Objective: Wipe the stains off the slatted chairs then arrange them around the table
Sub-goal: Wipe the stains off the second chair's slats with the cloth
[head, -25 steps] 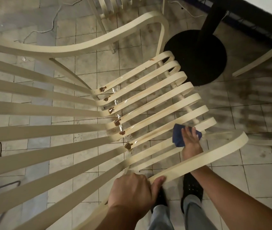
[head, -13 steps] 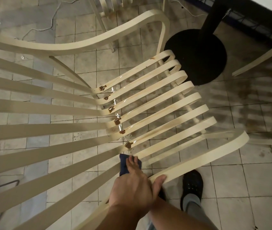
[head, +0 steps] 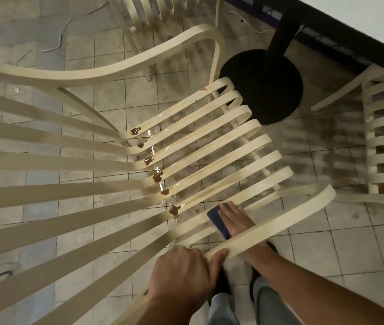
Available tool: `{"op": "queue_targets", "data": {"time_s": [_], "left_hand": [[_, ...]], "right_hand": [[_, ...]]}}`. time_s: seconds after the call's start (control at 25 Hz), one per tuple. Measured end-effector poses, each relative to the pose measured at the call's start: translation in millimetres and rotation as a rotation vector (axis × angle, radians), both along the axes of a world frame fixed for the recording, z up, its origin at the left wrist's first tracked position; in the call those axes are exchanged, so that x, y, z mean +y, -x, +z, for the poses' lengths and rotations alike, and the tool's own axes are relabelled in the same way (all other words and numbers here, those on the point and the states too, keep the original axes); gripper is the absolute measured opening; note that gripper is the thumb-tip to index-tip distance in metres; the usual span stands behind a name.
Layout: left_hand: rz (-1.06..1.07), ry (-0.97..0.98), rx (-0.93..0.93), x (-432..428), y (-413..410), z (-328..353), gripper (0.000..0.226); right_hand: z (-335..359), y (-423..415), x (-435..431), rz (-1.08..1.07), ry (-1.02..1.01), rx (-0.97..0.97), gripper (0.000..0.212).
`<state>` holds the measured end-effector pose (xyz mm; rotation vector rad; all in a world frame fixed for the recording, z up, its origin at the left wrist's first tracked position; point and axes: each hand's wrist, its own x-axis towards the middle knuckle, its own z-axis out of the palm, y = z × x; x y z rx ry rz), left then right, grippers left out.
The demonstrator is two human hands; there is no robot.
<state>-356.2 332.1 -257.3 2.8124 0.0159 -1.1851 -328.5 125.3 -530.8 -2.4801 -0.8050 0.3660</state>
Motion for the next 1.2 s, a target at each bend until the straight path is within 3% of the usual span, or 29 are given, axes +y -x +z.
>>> {"op": "queue_targets", "data": {"time_s": [0.12, 0.24, 0.32, 0.4, 0.52, 0.6, 0.72, 0.8, 0.92, 1.04, 1.2], "left_hand": [[-0.021, 0.006, -0.013, 1, 0, 0, 0.093], [-0.014, 0.0, -0.003, 0, 1, 0, 0.096], [-0.011, -0.016, 0.001, 1, 0, 3, 0.096], [-0.001, -0.022, -0.023, 1, 1, 1, 0.095], [-0.025, -0.029, -0.056, -1, 3, 1, 0.099], [0.015, -0.007, -0.062, -3, 5, 5, 0.098], [0.043, 0.006, -0.091, -3, 5, 9, 0.095], [0.032, -0.005, -0.107, -3, 7, 9, 0.098], [0.045, 0.013, -0.144, -4, 6, 9, 0.101], [0.071, 0.037, -0.158, -3, 4, 12, 0.096], [0.044, -0.011, -0.152, -4, 5, 19, 0.094]], "right_hand": [[26, -59, -45, -0.28, 0.258, -0.073, 0.07], [30, -84, -65, -0.497, 0.152, 0.076, 0.049], [64, -97, -54, -0.552, 0.066, 0.249, 0.054], [109, -90, -47, -0.615, -0.13, 0.513, 0.061], [162, -50, -39, -0.898, -0.667, 1.008, 0.04], [180, -27, -52, -1.078, -0.877, 1.157, 0.024], [203, 10, -83, -1.332, -1.096, 1.4, 0.037], [220, 35, -109, -1.418, -1.222, 1.462, 0.048], [244, 49, -132, -1.341, -1.334, 1.384, 0.065], [254, 29, -163, -1.046, -1.452, 1.4, 0.069], [302, -32, -156, -0.916, -1.343, 1.403, 0.066]]}}
